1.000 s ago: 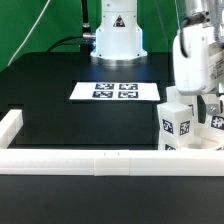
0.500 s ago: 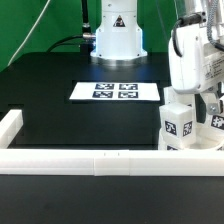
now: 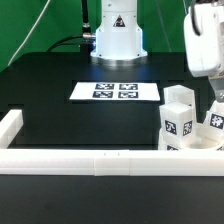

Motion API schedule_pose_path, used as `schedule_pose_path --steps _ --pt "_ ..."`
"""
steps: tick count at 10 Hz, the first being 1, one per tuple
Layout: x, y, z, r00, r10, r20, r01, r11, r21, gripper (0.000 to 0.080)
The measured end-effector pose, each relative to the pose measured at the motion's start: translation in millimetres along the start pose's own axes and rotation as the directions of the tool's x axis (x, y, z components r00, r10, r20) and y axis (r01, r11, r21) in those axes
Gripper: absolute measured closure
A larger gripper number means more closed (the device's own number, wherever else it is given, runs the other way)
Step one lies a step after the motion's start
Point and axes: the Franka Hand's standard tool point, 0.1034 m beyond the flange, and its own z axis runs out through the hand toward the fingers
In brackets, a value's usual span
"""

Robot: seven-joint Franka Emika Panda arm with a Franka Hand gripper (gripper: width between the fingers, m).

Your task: Assemble stool

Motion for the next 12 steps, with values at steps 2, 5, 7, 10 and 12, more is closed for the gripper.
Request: schedule_pose_path --steps 2,5,7,10,12 --pt "0.7 -0.1 0.8 0.986 -0.164 -0.002 0.164 0.986 -0.001 0.0151" --pt "-0.5 2.5 0.2 0.885 -0.466 -0.016 0.465 0.884 -0.04 0.015" --pt "-4.4 3.7 -1.7 0.741 -0.672 -0.015 0.67 0.74 -0.058 0.015" --pt "-4.1 2.3 -1.8 0.561 -0.828 -0.005 0.826 0.56 -0.064 0.015" --pt "-3.0 1.4 -2.0 0.443 -0.896 0.0 0.894 0.442 -0.067 0.015"
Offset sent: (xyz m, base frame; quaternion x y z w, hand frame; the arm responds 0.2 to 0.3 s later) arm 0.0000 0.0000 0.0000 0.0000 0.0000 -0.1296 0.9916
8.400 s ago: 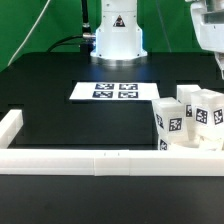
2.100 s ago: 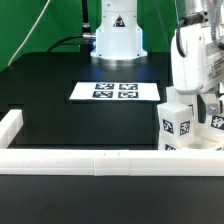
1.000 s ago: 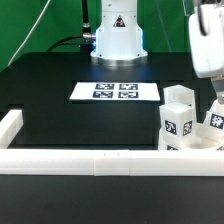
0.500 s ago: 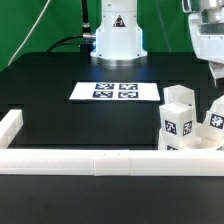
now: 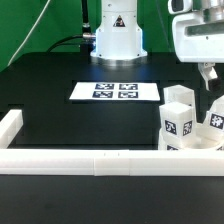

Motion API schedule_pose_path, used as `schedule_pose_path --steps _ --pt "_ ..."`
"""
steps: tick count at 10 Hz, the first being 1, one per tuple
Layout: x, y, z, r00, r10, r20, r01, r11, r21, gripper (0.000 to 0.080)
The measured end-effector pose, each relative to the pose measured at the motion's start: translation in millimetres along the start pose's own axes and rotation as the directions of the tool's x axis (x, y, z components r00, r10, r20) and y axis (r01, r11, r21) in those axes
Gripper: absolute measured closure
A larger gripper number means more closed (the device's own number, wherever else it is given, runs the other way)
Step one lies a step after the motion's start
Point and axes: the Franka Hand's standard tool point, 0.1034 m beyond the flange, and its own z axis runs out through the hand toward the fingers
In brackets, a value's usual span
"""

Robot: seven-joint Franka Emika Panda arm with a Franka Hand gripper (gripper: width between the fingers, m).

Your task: Assemble stool

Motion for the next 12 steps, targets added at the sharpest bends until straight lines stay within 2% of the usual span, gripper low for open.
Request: schedule_pose_path --steps 1,2,3,7,8,10,12 --pt "-1.3 1.2 -0.4 0.987 -0.158 0.002 0.158 0.987 -0.033 0.015" --pt "-1.2 -0.9 -1.8 0.95 -0.312 -0.004 0.312 0.949 -0.05 0.015" --pt "-6.6 -0.7 -0.9 0.888 -0.46 0.014 0.46 0.885 -0.078 0.015" --pt "-6.3 1.0 1.8 0.698 -0.714 0.047 0.715 0.694 -0.08 0.015" --pt "-4.7 1.4 2.3 0.624 -0.78 0.045 0.78 0.62 -0.085 0.015" --pt "-3.1 7.2 6.7 0.378 -0.923 0.065 0.923 0.37 -0.108 0.015" --pt "-2.1 9.6 10.1 0.13 -0.983 0.127 0.984 0.113 -0.136 0.015"
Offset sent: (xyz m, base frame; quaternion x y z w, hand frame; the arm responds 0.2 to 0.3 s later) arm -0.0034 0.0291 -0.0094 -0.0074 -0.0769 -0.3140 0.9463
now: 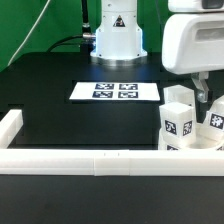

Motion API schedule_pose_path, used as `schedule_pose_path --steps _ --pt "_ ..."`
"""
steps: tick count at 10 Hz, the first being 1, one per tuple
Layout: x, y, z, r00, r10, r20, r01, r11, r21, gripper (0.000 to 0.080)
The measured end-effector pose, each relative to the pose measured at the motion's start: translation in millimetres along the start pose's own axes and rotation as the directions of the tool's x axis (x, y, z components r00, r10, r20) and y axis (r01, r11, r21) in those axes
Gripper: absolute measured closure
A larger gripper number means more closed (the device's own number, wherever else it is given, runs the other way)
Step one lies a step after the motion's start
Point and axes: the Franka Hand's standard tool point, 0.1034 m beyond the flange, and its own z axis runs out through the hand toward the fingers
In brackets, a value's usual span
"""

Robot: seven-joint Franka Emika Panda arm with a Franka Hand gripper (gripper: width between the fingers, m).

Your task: Assemble stool

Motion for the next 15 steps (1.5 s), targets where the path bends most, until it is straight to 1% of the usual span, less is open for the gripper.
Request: schedule_pose_path --steps 1,3,4,5,8,10,11,12,13,14,15 --pt "0.2 -1.0 0.3 0.998 -0.061 0.008 0.061 0.998 -0.018 0.015" --pt "-1.6 6.7 0.1 0.969 -0.246 0.018 0.247 0.969 -0.031 0.015" --pt "-2.4 8.1 0.7 0.95 -0.313 0.025 0.313 0.949 -0.038 0.015" --pt "-4.1 8.6 4.1 0.934 -0.356 0.034 0.357 0.933 -0.041 0.015" --pt "-6.5 6.7 12.9 0.935 -0.351 0.045 0.352 0.935 -0.035 0.015" --pt "-7.1 7.7 13.4 0.936 -0.349 0.046 0.351 0.936 -0.035 0.015" --pt "-7.6 8.7 13.6 0.937 -0.347 0.047 0.349 0.936 -0.035 0.0263" --pt "-7.8 9.0 13.7 0.937 -0.346 0.047 0.348 0.937 -0.035 0.0399" --pt "-7.8 9.0 13.7 0.947 -0.319 0.046 0.321 0.946 -0.037 0.0399" --pt "-7.8 9.1 13.7 0.949 -0.311 0.046 0.313 0.949 -0.037 0.0462" --pt "-7.8 9.1 13.7 0.961 -0.272 0.044 0.273 0.961 -0.039 0.0462"
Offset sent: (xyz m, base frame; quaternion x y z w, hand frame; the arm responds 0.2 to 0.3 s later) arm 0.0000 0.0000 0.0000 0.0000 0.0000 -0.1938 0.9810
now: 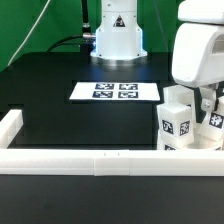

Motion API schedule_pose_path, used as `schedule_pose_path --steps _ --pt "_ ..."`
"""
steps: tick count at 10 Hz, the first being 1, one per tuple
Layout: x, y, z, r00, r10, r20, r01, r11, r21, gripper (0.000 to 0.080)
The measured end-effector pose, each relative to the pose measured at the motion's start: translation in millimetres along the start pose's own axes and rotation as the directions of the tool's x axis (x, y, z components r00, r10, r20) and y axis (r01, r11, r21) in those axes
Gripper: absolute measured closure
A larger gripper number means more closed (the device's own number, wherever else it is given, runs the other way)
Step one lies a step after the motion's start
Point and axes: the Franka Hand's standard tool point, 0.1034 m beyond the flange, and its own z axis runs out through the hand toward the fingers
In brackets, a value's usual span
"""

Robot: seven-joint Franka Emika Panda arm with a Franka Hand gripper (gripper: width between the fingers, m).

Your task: Assemble stool

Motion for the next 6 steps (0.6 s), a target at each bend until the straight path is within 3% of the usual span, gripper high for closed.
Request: schedule_pose_path --steps 2,4,6 --pt "-0.5 0.3 0.3 0.974 0.225 -0.006 -0.225 0.974 0.002 0.0462" --pt "-1.8 -0.2 0.5 0.87 0.492 -0.016 -0.492 0.871 0.017 0.0462" --pt "-1.9 -0.2 1.2 0.79 0.613 -0.02 -0.613 0.79 0.024 0.0462"
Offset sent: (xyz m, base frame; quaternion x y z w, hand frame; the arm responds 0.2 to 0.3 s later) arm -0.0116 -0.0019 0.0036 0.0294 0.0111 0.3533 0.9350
